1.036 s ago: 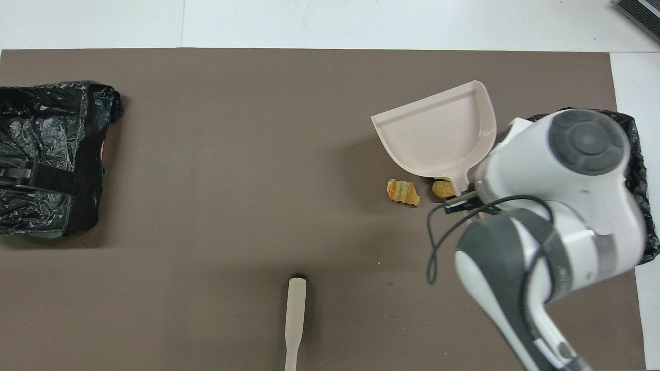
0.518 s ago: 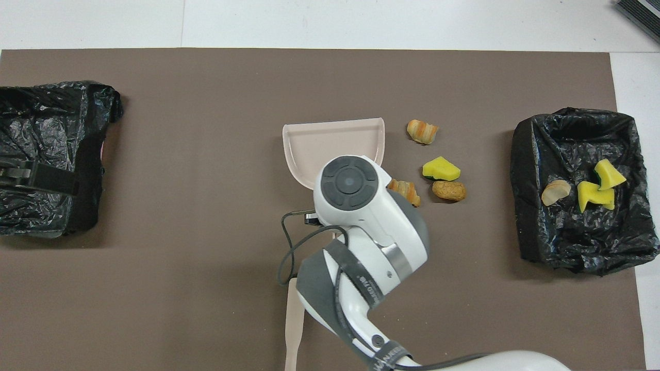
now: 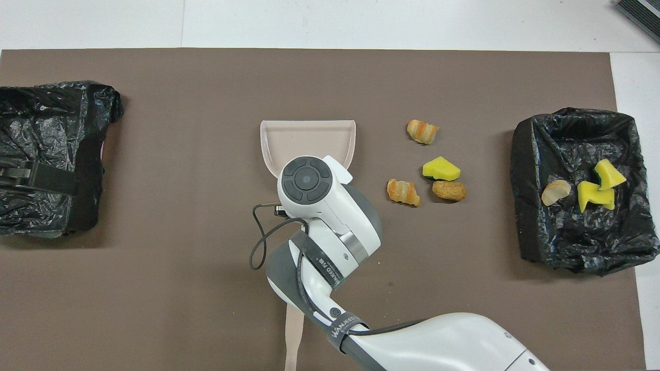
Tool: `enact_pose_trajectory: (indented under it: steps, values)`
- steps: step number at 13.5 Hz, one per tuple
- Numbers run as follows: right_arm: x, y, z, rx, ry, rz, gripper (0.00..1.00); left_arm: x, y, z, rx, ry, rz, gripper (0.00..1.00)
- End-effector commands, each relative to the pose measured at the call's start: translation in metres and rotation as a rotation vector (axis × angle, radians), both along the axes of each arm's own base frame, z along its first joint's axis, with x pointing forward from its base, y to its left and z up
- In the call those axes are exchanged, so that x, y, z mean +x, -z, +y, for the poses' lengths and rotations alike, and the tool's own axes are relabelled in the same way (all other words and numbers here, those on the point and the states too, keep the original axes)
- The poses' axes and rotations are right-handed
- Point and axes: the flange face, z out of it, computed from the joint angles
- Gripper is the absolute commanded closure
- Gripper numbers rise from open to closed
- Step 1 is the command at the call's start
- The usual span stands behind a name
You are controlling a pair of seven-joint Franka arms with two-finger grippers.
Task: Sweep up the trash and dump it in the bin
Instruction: 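Carry the empty dustpan with the right gripper to the mat center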
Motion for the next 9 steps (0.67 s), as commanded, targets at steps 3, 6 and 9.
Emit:
enact_pose_trajectory:
  steps: [3, 6, 9]
  values:
    - [-0.009, -0.031, -0.001, 0.006, 0.018, 0.014, 0.00, -0.006, -0.002, 0.004, 0.009, -0.005, 0.003, 0.00]
    - [-0.037, -0.044, 0.009, -0.023, -0.040, 0.065, 0.00, -0.006, -0.002, 0.004, 0.009, -0.005, 0.003, 0.00]
    - [-0.069, -0.058, 0.022, -0.019, -0.064, 0.106, 0.00, -0.007, -0.002, 0.004, 0.009, -0.005, 0.003, 0.00]
